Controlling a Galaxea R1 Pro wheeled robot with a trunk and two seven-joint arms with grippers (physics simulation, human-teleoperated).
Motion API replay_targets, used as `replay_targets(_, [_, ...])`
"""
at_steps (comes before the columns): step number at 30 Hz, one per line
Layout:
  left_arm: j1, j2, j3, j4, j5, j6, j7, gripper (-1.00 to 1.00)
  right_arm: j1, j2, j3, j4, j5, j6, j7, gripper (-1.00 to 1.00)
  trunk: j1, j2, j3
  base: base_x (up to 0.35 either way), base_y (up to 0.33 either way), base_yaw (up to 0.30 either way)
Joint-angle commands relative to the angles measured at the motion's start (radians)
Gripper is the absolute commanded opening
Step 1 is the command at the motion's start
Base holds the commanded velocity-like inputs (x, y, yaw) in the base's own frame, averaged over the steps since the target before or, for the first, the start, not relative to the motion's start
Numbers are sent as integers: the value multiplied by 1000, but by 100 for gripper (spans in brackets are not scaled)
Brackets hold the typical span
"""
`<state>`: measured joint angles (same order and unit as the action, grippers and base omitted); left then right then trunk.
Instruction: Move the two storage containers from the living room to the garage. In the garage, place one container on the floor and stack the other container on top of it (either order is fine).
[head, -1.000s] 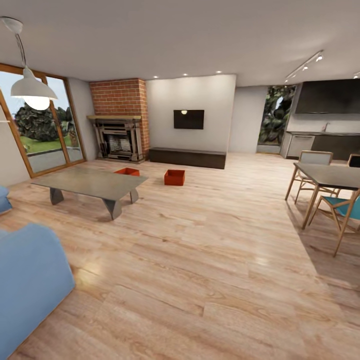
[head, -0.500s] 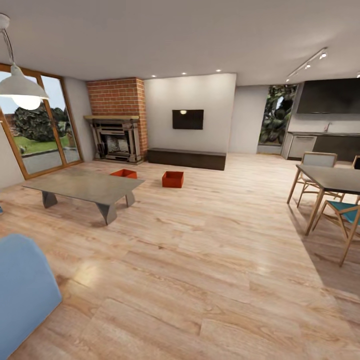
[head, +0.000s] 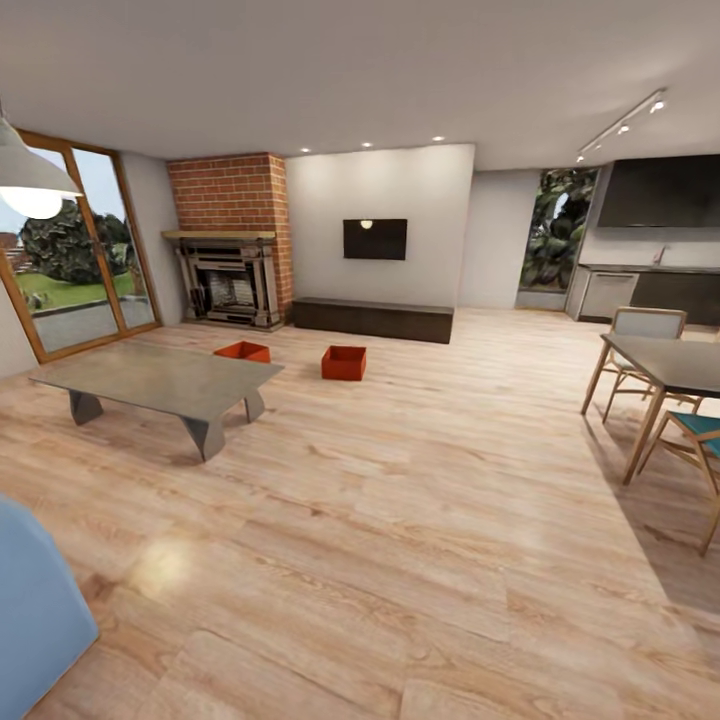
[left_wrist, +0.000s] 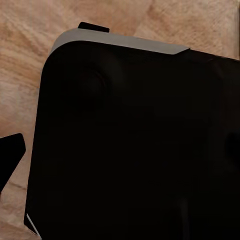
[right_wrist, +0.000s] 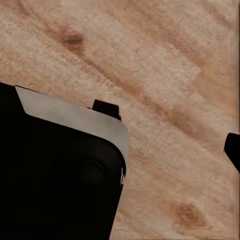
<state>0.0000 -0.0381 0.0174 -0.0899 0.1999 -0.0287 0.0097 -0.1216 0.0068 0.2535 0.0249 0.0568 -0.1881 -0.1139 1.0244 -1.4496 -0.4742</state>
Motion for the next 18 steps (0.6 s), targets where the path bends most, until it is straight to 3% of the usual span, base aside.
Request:
replay_targets(1, [0,0,1,-1,6,-1,1,100,-1,1,3,3,6,-3,-6,100,1,0,-1,323,0,0])
replay_targets(18, [0,-2,2,-1,6,-2,1,100,-1,0,4,3,6,-1,-6,100,1,0,-1,323,0,0])
